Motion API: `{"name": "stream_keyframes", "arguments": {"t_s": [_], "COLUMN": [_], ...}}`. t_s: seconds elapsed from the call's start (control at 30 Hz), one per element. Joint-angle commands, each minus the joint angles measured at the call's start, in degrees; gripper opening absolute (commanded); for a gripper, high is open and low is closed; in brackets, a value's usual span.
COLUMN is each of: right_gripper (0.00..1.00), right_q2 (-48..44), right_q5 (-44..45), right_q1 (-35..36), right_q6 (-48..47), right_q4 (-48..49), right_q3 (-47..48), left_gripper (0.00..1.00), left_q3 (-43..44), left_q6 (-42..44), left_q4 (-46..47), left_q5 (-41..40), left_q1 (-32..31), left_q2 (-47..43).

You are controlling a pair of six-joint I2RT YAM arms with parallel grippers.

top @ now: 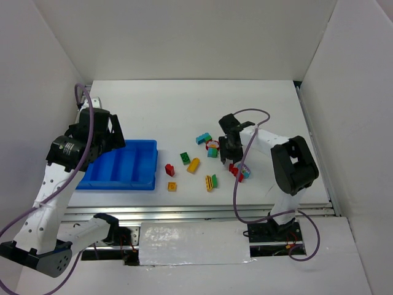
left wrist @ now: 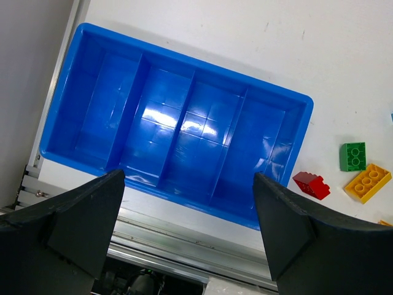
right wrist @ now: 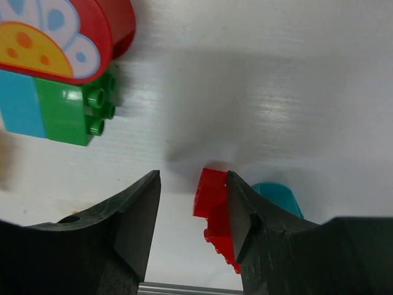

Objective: Sort the legos into containers by color

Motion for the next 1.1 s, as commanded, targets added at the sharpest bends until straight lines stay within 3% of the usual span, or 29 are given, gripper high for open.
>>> {"name": "stream_keyframes", "arguments": {"t_s": [0.0, 0.3, 0.67, 0.9, 1.07], "right_gripper": [0.55, 0.59, 0.56, 0.48, 0.35], "right_q2": [-0.1, -3.5, -2.1, -1.8, -0.7], "right_q5": [0.1, 3.1, 2.1, 0.2, 0.3], "right_q1": [-0.2, -0.9, -0.9, -0.7, -0.6], "right_q6": [0.7, 2.2, 5.7, 6.1, 5.6], "right_q4": [-0.4, 0.4, -2.3, -1.1, -1.0], "right_q3": [-1.7, -2.6, -4.3, -4.8, -3.6], "left_gripper": [0.98, 0.98, 0.99, 0.98, 0.98], "left_q3": [1.3, 1.4, 0.7, 0.1, -0.3], "left_q6": [1.1, 1.1, 0.9, 0.8, 0.4], "left_q4": [1.3, 1.1, 0.8, 0.7, 0.5], "left_q5": [-0.8, -0.8, -0.8, -1.1, -1.0], "left_q1": [-0.3, -0.2, -0.3, -0.3, -0.3], "left_q2": [-0.3, -0.2, -0.9, -1.3, -1.5]}}
